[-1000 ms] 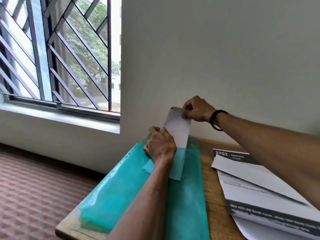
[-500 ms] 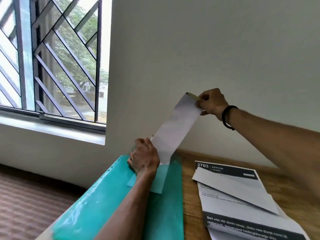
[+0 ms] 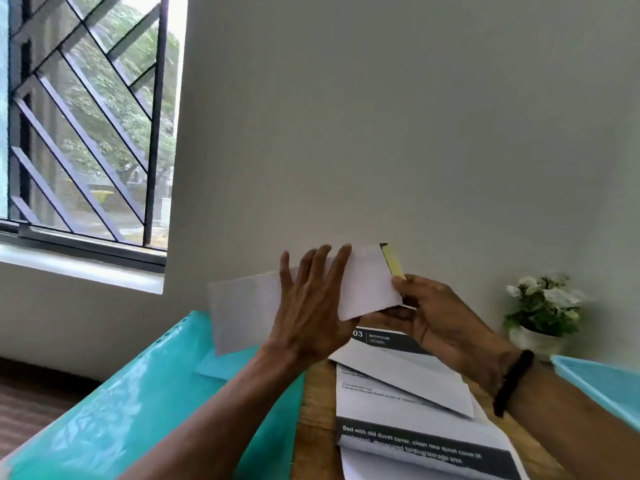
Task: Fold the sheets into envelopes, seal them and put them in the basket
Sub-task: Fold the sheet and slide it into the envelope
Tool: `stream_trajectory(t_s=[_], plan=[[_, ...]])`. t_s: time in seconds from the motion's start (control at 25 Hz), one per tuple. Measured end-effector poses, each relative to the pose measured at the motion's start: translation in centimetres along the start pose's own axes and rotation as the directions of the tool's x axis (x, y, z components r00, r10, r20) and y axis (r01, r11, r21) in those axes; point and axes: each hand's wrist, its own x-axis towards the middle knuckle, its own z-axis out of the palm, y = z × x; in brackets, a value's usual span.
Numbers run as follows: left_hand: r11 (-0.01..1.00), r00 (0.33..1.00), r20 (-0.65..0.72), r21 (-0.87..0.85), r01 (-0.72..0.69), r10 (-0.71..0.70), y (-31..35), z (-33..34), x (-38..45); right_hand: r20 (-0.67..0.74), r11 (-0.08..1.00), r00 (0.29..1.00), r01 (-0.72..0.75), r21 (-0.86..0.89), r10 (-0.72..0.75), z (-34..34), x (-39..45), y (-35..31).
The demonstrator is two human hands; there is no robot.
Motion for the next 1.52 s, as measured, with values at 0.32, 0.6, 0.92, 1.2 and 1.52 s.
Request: stream_trajectory(t_s=[0.32, 0.6, 0.92, 1.2, 1.52], plan=[[0.96, 0.969, 0.062, -0.166, -0.226, 0.239, 1.1, -0.6, -0.4, 0.056, 0.998, 0.997, 0.051, -0.027, -0.049, -6.1, -3.2, 2.6], [0.957, 0.955, 0.073, 0.013, -0.288, 0.287, 2.3, -0.4, -0.5, -0.063, 0.795, 0.905, 0.335, -0.505, -0.421, -8.3, -3.3, 2.7], [0.939, 0.947, 0.076, 0.125, -0.32, 0.312, 2.3, 0.5, -0.9, -0.024, 0.938, 0.99, 0.125, -0.323, -0.14, -7.7, -3.2, 2.7], [0.905, 0.906, 0.08, 0.065, -0.42, 0.415, 4.0, 1.0, -1.5, 0.242, 0.962, 0.961, -0.183, 0.203, 0.131, -7.1, -3.7, 2.2], [0.926, 0.917, 0.174, 0.056, -0.373, 0.359, 3.4, -0.6, -0.6, 0.139, 0.961, 0.983, -0.151, 0.233, 0.12, -6.6, -3.8, 2.6]])
